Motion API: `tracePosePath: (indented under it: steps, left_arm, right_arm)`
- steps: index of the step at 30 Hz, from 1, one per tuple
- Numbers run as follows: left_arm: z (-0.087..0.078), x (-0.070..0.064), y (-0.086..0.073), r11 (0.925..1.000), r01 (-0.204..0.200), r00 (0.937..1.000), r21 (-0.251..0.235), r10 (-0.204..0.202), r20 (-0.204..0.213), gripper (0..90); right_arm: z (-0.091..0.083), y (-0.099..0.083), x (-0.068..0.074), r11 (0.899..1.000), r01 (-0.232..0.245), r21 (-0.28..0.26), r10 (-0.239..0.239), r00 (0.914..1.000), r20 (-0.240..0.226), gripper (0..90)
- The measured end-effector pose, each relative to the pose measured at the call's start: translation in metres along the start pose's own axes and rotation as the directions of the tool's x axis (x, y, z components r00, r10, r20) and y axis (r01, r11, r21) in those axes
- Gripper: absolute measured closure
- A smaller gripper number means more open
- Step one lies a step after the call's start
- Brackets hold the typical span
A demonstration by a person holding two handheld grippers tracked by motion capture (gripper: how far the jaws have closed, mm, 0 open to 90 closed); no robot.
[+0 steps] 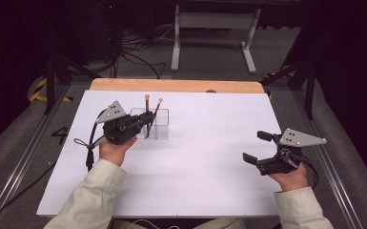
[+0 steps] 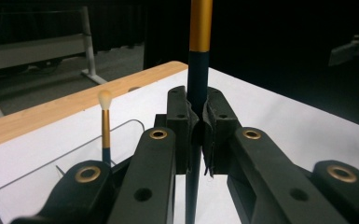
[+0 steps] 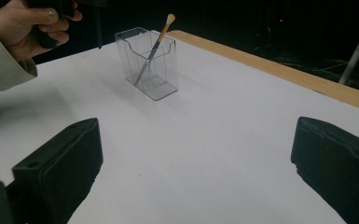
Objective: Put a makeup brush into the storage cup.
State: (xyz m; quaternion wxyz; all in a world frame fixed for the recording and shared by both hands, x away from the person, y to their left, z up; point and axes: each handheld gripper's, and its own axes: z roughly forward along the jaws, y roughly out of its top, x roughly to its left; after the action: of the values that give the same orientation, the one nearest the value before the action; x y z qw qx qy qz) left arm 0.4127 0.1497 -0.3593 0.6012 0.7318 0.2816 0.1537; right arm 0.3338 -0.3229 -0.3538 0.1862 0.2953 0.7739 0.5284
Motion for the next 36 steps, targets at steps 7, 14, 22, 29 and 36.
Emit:
tracePosePath:
  steps: [7, 14, 22, 29, 36]
  left_arm:
    - [0.004, 0.008, 0.002, 0.9996, 0.004, 0.9995, -0.029, -0.005, -0.031, 82.8]
    - [0.007, 0.018, 0.006, 0.9983, 0.016, 0.9980, -0.057, -0.019, -0.061, 82.8]
    - [0.012, 0.027, 0.007, 0.9969, 0.023, 0.9951, -0.075, -0.030, -0.094, 82.7]
    - [0.017, 0.037, 0.003, 0.9942, 0.044, 0.9934, -0.098, -0.054, -0.101, 82.7]
    - [0.020, 0.042, 0.000, 0.9913, 0.039, 0.9928, -0.126, -0.053, -0.108, 82.7]
  right_arm:
    - [0.004, -0.007, -0.003, 1.000, -0.008, 0.015, 0.008, 0.9999, 0.014, 2.5]
    - [0.002, -0.011, -0.006, 1.000, -0.016, 0.007, 0.016, 0.9989, 0.043, 0.8]
    - [0.002, -0.015, -0.009, 1.000, -0.024, -0.004, 0.024, 0.9968, 0.076, 0.0]
    - [0.002, -0.019, -0.008, 1.000, -0.015, -0.027, 0.018, 0.9951, 0.097, 0.0]
    - [0.005, -0.024, -0.009, 0.999, -0.023, -0.022, 0.025, 0.9953, 0.093, 0.0]
